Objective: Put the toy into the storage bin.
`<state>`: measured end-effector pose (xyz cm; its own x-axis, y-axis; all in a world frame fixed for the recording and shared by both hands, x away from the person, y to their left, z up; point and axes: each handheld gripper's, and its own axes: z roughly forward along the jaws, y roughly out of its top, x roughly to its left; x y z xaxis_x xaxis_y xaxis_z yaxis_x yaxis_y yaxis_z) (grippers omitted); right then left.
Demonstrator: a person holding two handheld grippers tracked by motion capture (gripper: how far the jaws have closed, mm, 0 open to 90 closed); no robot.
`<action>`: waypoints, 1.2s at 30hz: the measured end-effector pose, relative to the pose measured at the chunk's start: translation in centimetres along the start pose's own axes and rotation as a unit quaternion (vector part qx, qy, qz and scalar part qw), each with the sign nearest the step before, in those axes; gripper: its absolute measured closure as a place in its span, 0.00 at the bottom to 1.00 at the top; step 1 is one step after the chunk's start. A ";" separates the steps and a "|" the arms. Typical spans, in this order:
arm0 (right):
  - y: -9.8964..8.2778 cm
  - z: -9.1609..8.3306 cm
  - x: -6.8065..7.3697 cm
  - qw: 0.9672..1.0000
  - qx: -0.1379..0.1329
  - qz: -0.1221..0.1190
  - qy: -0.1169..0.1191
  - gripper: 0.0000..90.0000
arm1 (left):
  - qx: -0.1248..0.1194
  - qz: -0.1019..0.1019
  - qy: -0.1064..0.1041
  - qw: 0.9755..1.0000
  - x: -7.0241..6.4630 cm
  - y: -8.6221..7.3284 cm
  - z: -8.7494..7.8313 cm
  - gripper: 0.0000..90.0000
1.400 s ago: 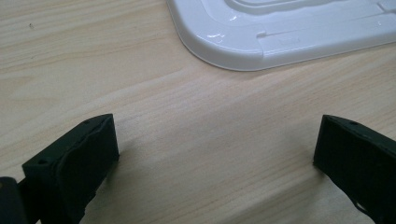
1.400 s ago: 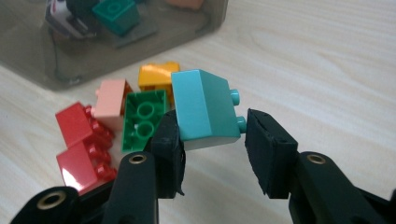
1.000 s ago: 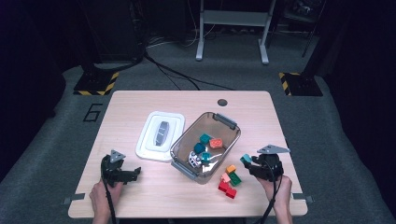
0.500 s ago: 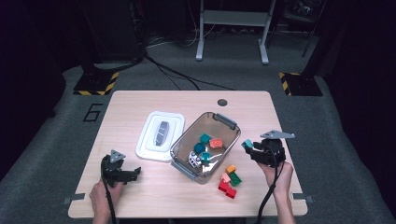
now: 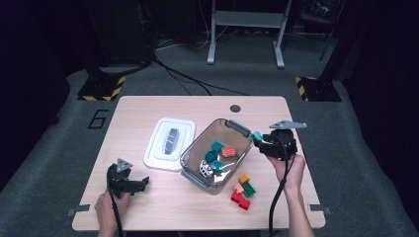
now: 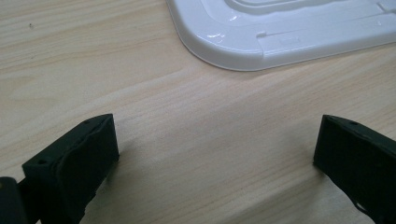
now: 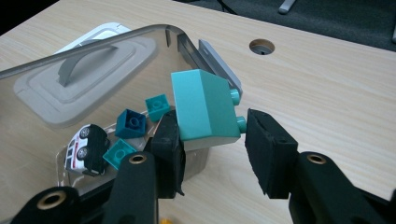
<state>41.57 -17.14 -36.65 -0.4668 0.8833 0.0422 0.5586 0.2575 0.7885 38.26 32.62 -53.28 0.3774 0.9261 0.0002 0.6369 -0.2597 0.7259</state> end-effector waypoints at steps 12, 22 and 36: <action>1.7 3.6 1.4 0.999 0.044 -0.002 0.004 0.64 | -0.001 0.000 0.000 1.000 0.0 0.0 0.0 0.00; 1.8 4.4 2.1 0.997 0.069 -0.032 -0.027 0.63 | 0.000 0.000 0.000 1.000 0.0 0.0 0.0 0.00; 1.5 5.0 2.3 0.994 0.089 -0.046 -0.052 0.56 | 0.000 0.000 0.000 1.000 0.0 0.0 0.0 0.00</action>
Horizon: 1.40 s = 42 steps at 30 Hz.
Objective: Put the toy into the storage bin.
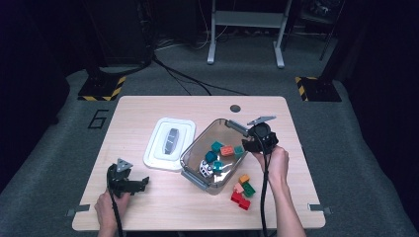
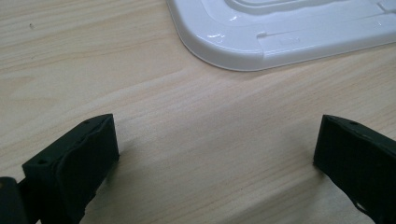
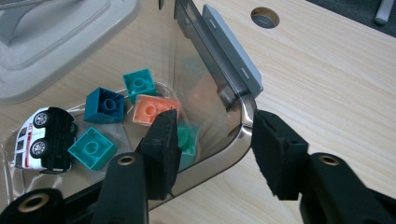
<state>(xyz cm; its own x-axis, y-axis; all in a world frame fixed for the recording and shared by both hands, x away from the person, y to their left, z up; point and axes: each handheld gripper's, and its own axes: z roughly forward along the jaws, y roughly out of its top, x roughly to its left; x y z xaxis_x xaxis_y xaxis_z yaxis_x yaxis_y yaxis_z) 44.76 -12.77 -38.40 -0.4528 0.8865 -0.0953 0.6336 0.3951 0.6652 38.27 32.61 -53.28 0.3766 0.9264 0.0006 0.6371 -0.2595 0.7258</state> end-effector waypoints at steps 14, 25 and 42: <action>-3.2 -3.1 -1.1 0.998 -0.030 0.026 0.041 0.21 | 0.000 0.000 0.000 1.000 0.0 0.0 0.0 0.00; -7.9 -3.3 -0.2 0.995 -0.014 0.009 0.102 0.01 | 0.000 0.000 0.000 1.000 0.0 0.0 0.0 0.00; -13.7 1.1 2.1 0.992 0.035 -0.010 0.122 0.27 | 0.000 0.000 0.000 1.000 0.0 0.0 0.0 0.00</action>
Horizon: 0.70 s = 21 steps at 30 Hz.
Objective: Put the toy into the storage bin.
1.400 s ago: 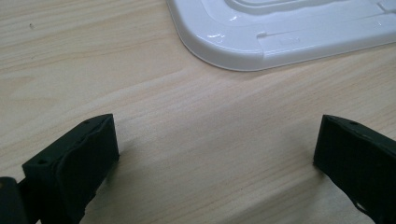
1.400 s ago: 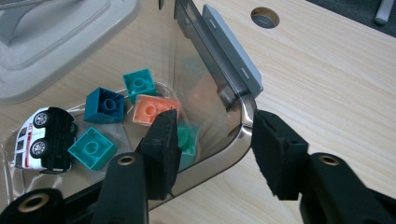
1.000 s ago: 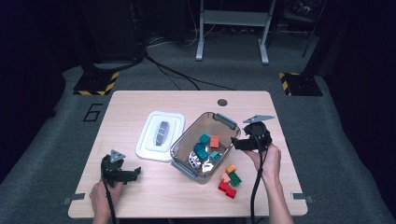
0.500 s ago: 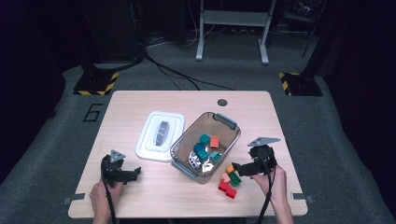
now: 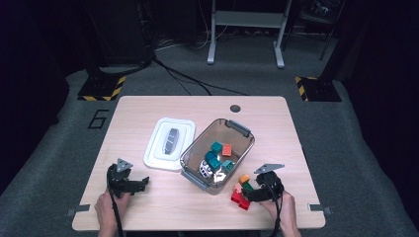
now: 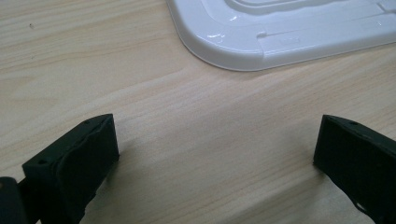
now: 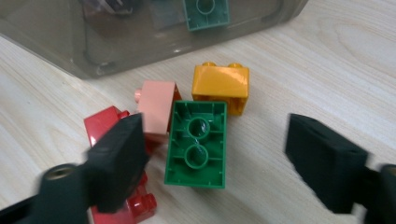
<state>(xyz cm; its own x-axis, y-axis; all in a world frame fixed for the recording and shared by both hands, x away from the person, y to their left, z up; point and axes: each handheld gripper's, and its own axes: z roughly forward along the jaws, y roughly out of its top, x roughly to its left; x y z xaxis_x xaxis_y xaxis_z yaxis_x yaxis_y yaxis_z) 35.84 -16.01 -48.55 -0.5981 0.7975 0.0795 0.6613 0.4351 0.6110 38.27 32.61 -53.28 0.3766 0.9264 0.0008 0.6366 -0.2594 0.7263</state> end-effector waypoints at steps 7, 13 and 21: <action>-0.9 0.4 -0.1 1.000 0.002 -0.009 0.013 0.47 | 0.000 0.000 0.000 1.000 0.0 0.0 0.0 0.00; -0.9 0.5 -0.1 1.000 0.012 -0.011 0.007 0.64 | 0.000 0.000 0.000 1.000 0.0 0.0 0.0 0.00; -1.0 0.3 -0.2 1.000 0.010 -0.012 -0.006 0.65 | 0.000 0.000 0.000 1.000 0.0 0.0 0.0 0.00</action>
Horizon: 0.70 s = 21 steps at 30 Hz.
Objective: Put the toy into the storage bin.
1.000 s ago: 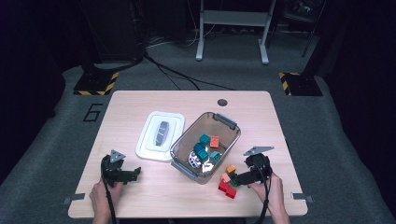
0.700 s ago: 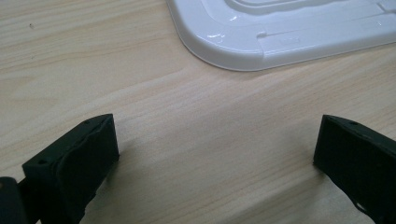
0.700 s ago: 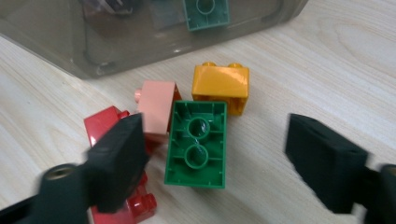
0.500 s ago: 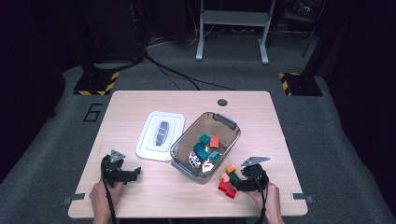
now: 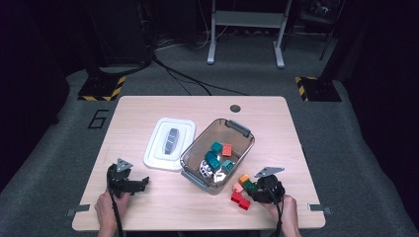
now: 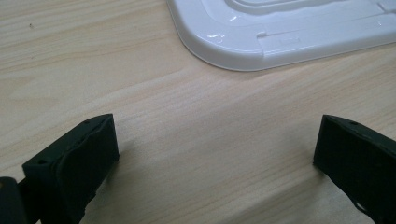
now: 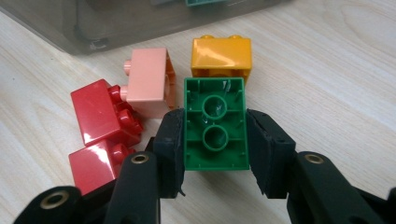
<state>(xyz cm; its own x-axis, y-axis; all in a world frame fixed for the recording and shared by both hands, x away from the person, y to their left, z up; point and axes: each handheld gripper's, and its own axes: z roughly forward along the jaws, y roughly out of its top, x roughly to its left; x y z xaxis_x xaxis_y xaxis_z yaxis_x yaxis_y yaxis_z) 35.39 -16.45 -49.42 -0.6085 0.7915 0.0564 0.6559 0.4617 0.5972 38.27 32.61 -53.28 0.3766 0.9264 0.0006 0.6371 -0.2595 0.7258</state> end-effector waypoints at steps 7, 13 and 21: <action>-0.3 -0.4 -0.4 1.000 -0.002 0.005 -0.008 0.65 | 0.000 0.000 0.000 1.000 0.0 0.0 0.0 0.00; -0.5 -0.8 -0.7 1.000 -0.011 0.013 -0.014 0.65 | 0.000 0.000 0.000 1.000 0.0 0.0 0.0 0.00; -0.7 -1.2 -1.3 0.999 -0.021 0.022 -0.024 0.65 | 0.000 0.000 0.000 1.000 0.0 0.0 0.0 0.00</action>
<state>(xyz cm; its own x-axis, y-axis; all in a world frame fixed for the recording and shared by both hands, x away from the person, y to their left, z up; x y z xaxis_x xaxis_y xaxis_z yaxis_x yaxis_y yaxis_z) 35.23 -18.26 -48.95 -0.5565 0.8296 0.0454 0.6621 0.4098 0.6274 38.27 32.61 -53.28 0.3762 0.9265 -0.0001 0.6370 -0.2586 0.7262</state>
